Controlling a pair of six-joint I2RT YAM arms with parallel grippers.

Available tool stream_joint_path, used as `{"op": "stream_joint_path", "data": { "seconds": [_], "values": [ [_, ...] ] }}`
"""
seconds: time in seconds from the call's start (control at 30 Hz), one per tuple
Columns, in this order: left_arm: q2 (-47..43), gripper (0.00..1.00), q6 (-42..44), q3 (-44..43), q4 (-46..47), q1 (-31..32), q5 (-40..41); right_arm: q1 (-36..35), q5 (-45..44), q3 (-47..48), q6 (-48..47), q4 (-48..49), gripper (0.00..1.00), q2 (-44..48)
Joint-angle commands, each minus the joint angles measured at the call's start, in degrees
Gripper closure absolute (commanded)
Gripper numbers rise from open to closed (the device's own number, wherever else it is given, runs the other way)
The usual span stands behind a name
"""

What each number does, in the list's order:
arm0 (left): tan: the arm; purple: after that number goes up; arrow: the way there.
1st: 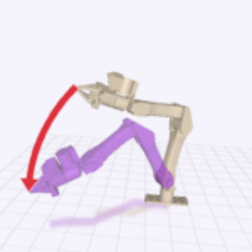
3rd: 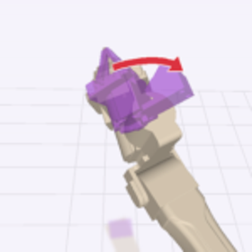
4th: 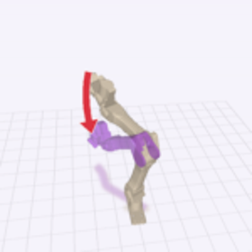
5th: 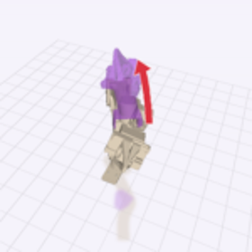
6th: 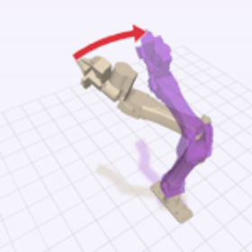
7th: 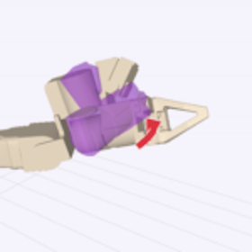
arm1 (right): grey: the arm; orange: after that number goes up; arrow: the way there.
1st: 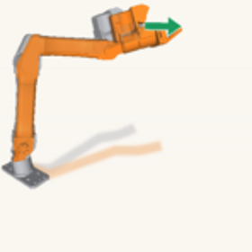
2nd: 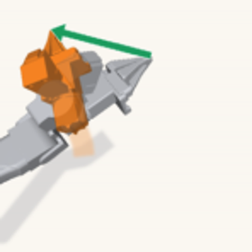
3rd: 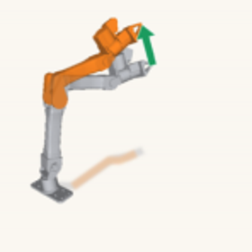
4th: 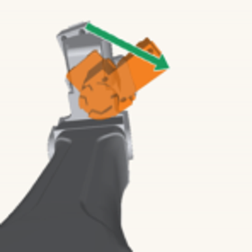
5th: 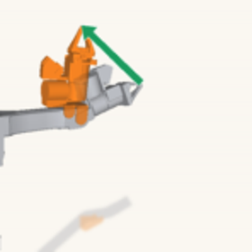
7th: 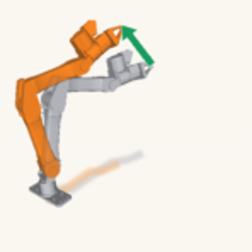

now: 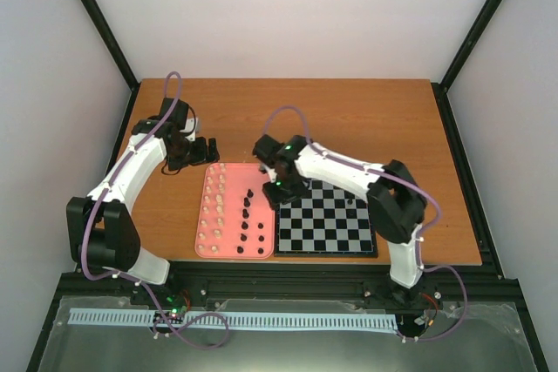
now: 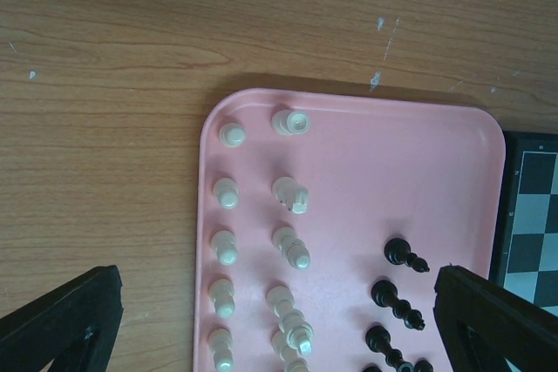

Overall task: Set up the chess pieces on the board
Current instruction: Pick up the chess piece from the storage box.

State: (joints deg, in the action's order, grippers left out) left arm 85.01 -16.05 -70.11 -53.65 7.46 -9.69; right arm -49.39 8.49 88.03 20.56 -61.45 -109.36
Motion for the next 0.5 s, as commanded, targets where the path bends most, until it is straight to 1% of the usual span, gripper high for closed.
{"op": "stream_joint_path", "data": {
  "seconds": [0.0, 0.1, 0.27, 0.47],
  "values": [
    [-0.78, 0.0, -0.87, -0.74, 0.66, 0.18, -1.12, -4.15, 2.36, 6.18, -2.96, 0.02, 0.47, -4.78],
    [-1.11, 0.0, -0.97, -0.53, 0.97, 0.18, -1.42, -6.07, 4.9, 6.77, -3.61, 0.83, 0.47, -6.87],
    [-1.34, 0.0, -1.26, 0.08, 1.51, 0.21, -2.03, -7.56, 6.22, 6.05, -3.64, 1.64, 0.48, -9.64],
    [-1.98, 0.0, -1.13, 0.42, 1.35, 0.18, -1.72, -7.96, 8.36, 5.81, -4.49, 2.75, 0.54, -12.0]
  ]
}}
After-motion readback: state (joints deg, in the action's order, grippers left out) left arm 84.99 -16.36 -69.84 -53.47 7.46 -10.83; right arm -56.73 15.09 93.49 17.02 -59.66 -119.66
